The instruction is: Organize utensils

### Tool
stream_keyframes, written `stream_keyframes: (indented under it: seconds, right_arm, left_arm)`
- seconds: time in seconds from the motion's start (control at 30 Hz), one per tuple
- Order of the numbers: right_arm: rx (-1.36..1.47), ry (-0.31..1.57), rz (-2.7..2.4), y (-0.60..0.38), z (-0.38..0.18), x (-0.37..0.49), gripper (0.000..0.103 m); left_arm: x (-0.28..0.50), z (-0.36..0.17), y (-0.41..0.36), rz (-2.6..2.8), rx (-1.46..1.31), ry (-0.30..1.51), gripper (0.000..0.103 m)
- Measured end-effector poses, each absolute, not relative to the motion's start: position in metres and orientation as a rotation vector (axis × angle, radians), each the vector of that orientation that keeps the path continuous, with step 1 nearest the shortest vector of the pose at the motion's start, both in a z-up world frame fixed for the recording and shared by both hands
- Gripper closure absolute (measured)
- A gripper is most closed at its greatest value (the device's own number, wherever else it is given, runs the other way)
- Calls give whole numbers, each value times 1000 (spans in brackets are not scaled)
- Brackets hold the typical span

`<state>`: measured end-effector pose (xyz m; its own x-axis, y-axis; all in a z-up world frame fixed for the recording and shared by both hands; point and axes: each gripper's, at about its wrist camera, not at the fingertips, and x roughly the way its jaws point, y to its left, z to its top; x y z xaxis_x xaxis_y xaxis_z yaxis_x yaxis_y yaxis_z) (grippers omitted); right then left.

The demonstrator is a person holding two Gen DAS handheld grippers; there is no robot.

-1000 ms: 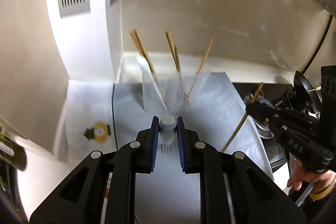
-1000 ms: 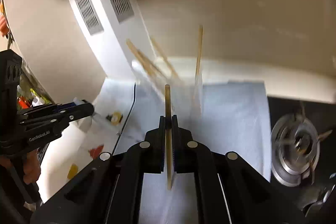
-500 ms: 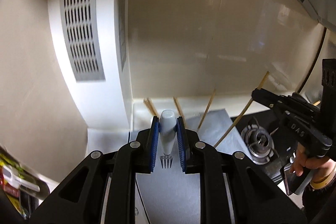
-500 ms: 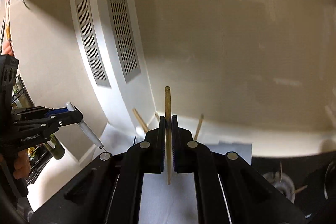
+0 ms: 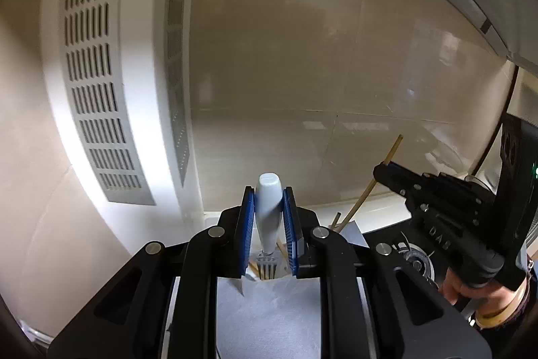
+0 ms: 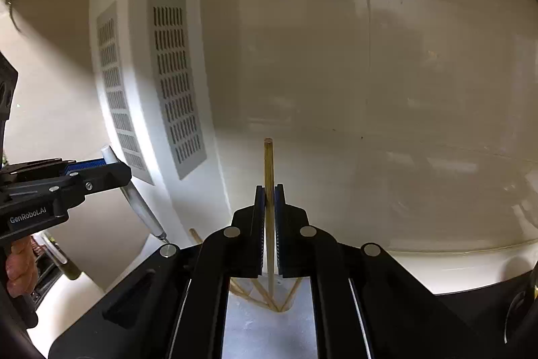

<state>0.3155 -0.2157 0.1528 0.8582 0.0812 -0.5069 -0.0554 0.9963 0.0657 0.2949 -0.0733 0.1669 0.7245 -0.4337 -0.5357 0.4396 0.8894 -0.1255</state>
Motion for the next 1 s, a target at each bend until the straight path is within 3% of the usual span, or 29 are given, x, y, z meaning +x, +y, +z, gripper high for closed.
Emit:
stream_keyframes:
  seconds: [0.53,0.57,0.6,0.63,0.67,0.77,1.0]
  right_arm:
    - [62,637,79,-211,91,339,95]
    - [59,654,84,-209,87,340,88]
    - [56,669,85,-208,82,339,67]
    - [52,676,77,-207,76,336,56]
    - [49,674,77,-205,74,332,42]
    - [34,676,76,-202,71,318,33]
    - [93,730,21,-203,49,284,12]
  left_arm:
    - [336,92,-95,-469,49,678,84]
    - [338,88,-96,-469,55,692,64]
    - [338,83,-95,-462,60,705,47]
    - [336,81,-93,-440,62,693,25]
    - [332,81,-91,-421,58,674,18]
    - [322,79,-81,-388,61,679,12]
    - [292,55,-75,-277,124,726,12]
